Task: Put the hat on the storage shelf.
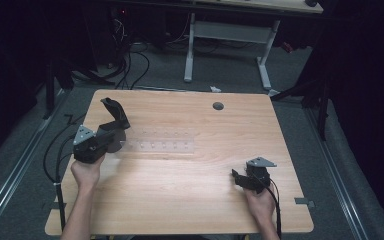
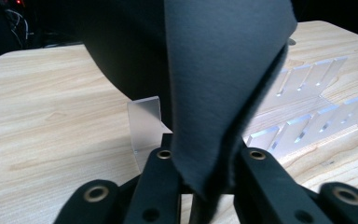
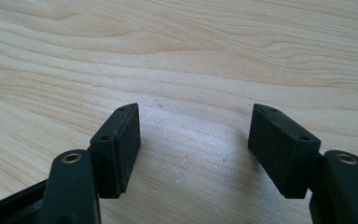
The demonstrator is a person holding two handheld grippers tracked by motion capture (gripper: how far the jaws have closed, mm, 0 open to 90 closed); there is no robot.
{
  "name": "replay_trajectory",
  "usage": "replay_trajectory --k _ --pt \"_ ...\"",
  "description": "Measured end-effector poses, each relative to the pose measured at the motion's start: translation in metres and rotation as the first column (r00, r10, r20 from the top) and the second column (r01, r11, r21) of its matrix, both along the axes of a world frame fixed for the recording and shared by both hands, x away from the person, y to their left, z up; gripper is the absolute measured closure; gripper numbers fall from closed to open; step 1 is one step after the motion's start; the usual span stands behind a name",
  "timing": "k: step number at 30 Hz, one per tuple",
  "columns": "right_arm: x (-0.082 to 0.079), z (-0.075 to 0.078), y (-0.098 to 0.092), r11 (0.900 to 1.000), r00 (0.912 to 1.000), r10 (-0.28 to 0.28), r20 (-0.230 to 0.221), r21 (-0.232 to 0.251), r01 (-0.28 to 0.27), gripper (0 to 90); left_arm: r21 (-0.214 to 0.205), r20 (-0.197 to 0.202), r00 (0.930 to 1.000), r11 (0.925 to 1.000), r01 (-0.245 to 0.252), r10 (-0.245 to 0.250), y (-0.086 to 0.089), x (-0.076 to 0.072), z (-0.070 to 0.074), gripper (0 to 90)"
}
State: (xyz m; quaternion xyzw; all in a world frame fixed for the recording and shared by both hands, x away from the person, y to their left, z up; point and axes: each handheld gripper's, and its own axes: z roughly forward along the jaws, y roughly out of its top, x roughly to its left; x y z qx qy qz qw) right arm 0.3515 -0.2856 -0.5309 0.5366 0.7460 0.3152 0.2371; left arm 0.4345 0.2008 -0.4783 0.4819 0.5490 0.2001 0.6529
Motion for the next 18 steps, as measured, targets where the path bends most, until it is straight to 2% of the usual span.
replay_trajectory --k 4,7,9,13,17,18 --pt "0.0 0.0 0.0 1.0 1.0 0.0 0.0 0.0 0.0 34.5 -0.011 -0.018 0.9998 0.9999 -0.005 0.004 0.003 -0.001 0.0 76.6" --pt "0.0 0.0 0.0 1.0 1.0 -0.001 -0.001 0.002 0.001 34.5 -0.019 -0.03 0.9994 0.9997 -0.016 0.015 0.003 -0.001 -0.002 65.0" --pt "0.0 0.0 0.0 1.0 1.0 0.0 0.0 0.0 0.0 34.4 0.0 -0.045 0.9987 0.9997 -0.024 0.024 0.002 -0.001 -0.004 55.7" --pt "0.0 0.0 0.0 1.0 1.0 0.0 0.0 0.0 0.0 34.4 -0.012 -0.056 0.9973 0.9988 -0.048 0.047 0.006 -0.005 -0.006 44.8" --pt "0.0 0.0 0.0 1.0 1.0 0.001 -0.001 0.0 -0.001 34.4 -0.032 -0.061 0.9959 0.9971 -0.069 0.067 0.011 -0.012 -0.006 39.3" --pt "0.0 0.0 0.0 1.0 1.0 0.001 0.0 0.0 -0.001 34.4 -0.022 -0.061 0.9955 0.997 -0.074 0.073 0.011 -0.014 -0.006 38.2"
